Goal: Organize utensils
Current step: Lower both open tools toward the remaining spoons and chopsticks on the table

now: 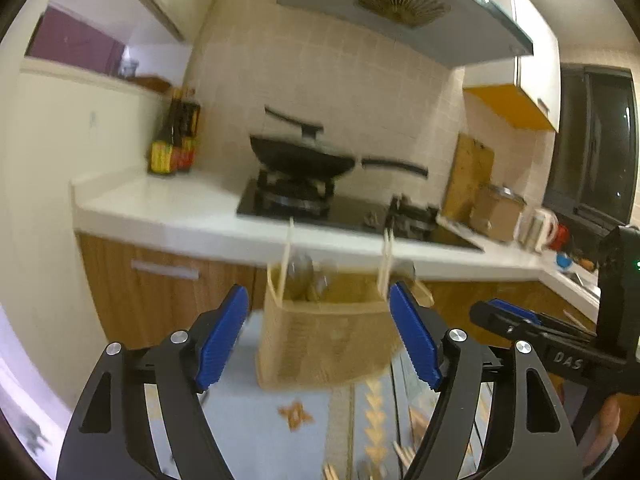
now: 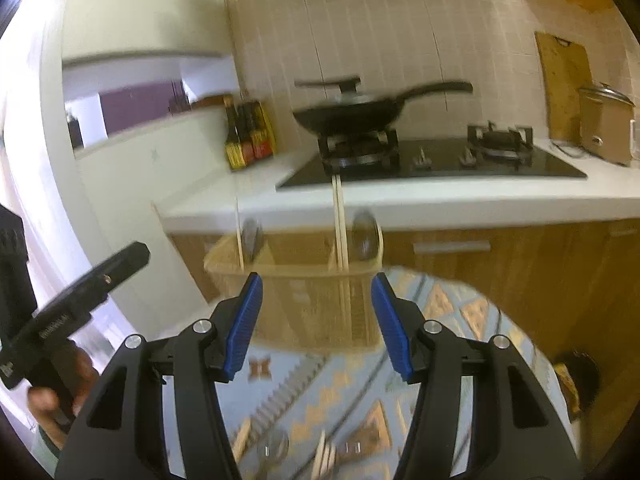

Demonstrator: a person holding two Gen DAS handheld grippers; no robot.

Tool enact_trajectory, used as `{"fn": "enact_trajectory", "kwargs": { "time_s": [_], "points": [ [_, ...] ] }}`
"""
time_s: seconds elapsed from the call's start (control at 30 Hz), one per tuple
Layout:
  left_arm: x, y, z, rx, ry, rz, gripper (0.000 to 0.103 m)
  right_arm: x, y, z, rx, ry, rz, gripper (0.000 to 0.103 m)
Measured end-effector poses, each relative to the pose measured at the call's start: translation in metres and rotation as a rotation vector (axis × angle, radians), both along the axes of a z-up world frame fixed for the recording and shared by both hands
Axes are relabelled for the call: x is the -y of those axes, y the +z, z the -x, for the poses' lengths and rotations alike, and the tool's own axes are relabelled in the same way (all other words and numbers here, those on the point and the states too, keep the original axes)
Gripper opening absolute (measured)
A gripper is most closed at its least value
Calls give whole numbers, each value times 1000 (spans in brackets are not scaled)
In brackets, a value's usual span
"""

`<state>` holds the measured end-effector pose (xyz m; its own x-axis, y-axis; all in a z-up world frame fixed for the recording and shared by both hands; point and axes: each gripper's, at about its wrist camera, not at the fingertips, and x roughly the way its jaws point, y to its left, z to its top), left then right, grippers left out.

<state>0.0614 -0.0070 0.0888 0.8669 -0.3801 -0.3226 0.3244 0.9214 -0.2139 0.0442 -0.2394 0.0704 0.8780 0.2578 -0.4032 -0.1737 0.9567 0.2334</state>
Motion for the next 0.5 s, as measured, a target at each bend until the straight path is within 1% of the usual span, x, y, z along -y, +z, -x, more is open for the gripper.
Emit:
{"fn": "enact_trajectory", "kwargs": {
  "time_s": [0.13,0.2,0.27,0.33,0.4,0.43,0.5],
  "points": [
    [1,-24,9,-163,-29,-32,71,-4,-25,13,-165,0,16,53],
    [2,-41,14,-248,-32,-46,70,-3,-44,19,-254,-7,6,53],
    [4,-60,18,-321,-50,-54,68,-1,-62,24,-311,-3,-25,52],
    [5,-76,20,-373,-60,-54,64,0,-81,29,-354,-9,-51,52],
    [8,-95,24,-420,-79,-53,60,-3,-97,32,-384,-10,-57,48],
    [10,-103,26,-432,-85,-63,58,-5,-105,33,-401,-7,-65,45],
    [16,-116,30,-455,-92,-89,54,-8,-115,33,-427,-5,-82,41]
  ]
}}
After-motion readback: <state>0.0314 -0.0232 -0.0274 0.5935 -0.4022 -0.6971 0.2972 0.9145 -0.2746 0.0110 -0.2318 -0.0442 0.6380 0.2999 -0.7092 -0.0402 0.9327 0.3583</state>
